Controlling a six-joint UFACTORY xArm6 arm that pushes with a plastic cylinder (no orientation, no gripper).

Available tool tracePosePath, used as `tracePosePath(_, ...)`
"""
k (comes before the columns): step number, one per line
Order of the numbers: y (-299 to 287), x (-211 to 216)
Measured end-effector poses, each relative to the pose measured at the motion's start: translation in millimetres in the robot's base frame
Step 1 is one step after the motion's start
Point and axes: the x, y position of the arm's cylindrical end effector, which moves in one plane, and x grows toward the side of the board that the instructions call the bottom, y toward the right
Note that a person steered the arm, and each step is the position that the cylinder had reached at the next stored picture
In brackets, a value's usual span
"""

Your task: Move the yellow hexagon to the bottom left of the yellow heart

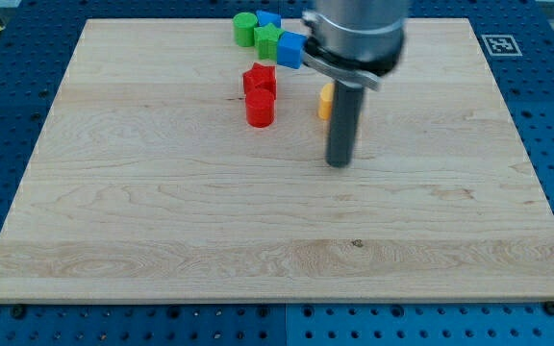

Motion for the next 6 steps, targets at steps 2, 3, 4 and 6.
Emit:
tracePosePath(2,48,-30)
tracePosePath(3,46,-41)
tracePosePath(4,32,-48)
tracePosePath(6,-35,-60)
